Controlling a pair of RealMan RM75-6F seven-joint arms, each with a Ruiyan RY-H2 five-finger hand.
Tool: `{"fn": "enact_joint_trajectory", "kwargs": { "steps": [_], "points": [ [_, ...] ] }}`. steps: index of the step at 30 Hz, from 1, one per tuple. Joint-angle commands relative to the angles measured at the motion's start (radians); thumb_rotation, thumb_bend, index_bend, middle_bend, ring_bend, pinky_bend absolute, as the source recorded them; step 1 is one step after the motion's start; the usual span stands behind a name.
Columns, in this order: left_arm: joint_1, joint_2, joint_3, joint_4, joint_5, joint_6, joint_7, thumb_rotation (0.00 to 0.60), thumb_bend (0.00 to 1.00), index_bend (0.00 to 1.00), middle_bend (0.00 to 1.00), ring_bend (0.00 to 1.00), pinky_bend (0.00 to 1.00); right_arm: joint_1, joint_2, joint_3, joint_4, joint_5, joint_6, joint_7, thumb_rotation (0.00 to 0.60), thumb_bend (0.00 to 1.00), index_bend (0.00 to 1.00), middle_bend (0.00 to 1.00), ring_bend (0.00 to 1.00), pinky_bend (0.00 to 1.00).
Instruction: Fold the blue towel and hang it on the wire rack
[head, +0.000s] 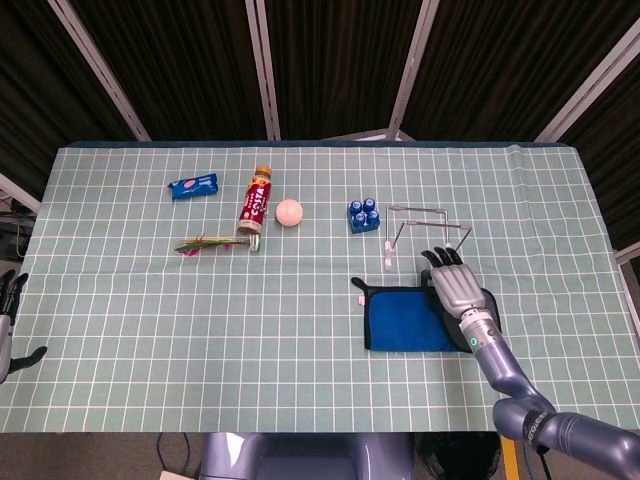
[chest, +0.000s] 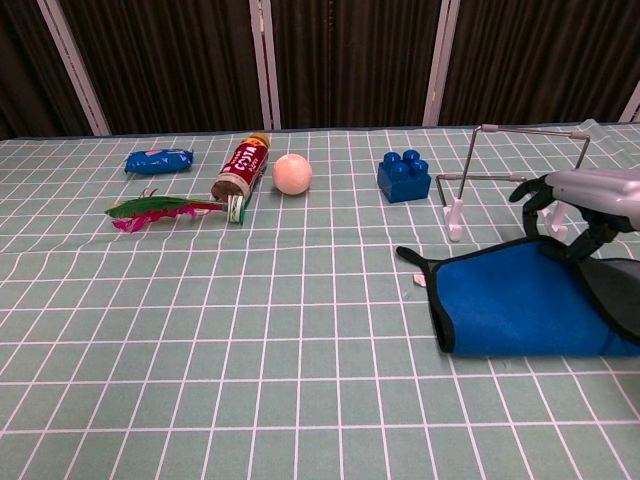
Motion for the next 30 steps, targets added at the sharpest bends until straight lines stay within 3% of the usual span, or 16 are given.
{"fn": "enact_joint_trajectory", "kwargs": {
  "steps": [1,10,13,15,16,18,30],
  "points": [
    [-0.001,-0.001,0.0,0.001,-0.002,-0.002,0.001,0.6,0.0,0.0,0.0,0.0,0.0,0.005,-0.004,-0.001,0.003,0.008,-0.002,-0.005,0.6,0.4,0.67,0.09,0.0,0.0],
    [-0.004,-0.004,0.0,0.0,-0.004,-0.001,0.006,0.6,0.0,0.0,0.0,0.0,0.0,0.021,-0.036,-0.002,0.03,0.037,0.007,-0.015,0.6,0.39,0.67,0.09,0.0,0.0],
    [-0.005,-0.005,0.001,0.002,-0.008,-0.004,0.007,0.6,0.0,0.0,0.0,0.0,0.0,0.02,-0.055,-0.007,0.054,0.024,0.035,-0.022,0.6,0.2,0.64,0.09,0.0,0.0],
    [-0.006,-0.006,0.001,0.003,-0.01,-0.005,0.008,0.6,0.0,0.0,0.0,0.0,0.0,0.019,-0.056,-0.014,0.056,0.021,0.04,-0.031,0.6,0.03,0.49,0.07,0.0,0.0],
    [-0.006,-0.006,0.001,0.003,-0.01,-0.006,0.008,0.6,0.0,0.0,0.0,0.0,0.0,0.019,-0.055,-0.015,0.054,0.021,0.042,-0.032,0.6,0.0,0.44,0.06,0.0,0.0],
    [-0.007,-0.006,0.001,0.003,-0.011,-0.006,0.009,0.6,0.0,0.0,0.0,0.0,0.0,0.018,-0.052,-0.013,0.049,0.022,0.05,-0.034,0.6,0.0,0.35,0.05,0.0,0.0],
    [-0.006,-0.002,0.005,-0.001,-0.001,-0.001,0.001,0.6,0.0,0.0,0.0,0.0,0.0,-0.01,0.025,-0.033,-0.054,0.018,0.096,-0.058,0.6,0.0,0.35,0.02,0.0,0.0]
  ]
}}
